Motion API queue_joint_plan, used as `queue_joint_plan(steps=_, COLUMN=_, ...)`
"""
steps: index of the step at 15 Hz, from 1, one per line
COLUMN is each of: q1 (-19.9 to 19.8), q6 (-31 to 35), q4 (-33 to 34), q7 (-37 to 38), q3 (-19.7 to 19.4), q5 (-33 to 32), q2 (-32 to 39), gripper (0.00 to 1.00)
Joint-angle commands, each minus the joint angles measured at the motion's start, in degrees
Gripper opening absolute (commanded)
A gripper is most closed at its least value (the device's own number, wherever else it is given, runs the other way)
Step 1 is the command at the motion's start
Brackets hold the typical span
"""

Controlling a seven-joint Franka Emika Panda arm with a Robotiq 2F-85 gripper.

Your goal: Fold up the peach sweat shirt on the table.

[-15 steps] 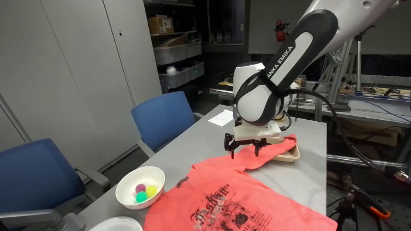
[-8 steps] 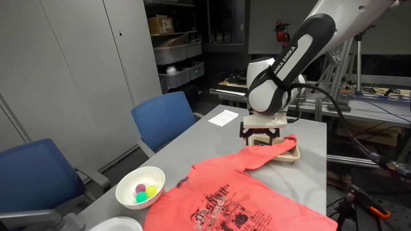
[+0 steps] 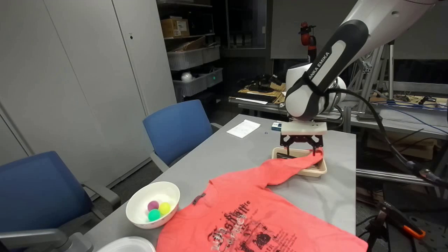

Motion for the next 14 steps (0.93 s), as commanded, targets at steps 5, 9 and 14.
queue_joint_plan(steps=5, q1=-4.5, q6=10.4, q4=-1.4, q7=-0.4, q3=1.1, q5=4.4, q2=4.8, gripper=1.0)
queue_joint_plan(steps=9, q1=-4.6, q6=16.6, q4=-1.3, q7=-0.3, q3=0.9, q5=7.1, q2=7.4, gripper=1.0)
queue_joint_plan(steps=14, q1=-4.2, q6=19.2, q4=-1.1, q7=-0.4, q3=0.6, q5=8.9, q2=9.0, gripper=1.0)
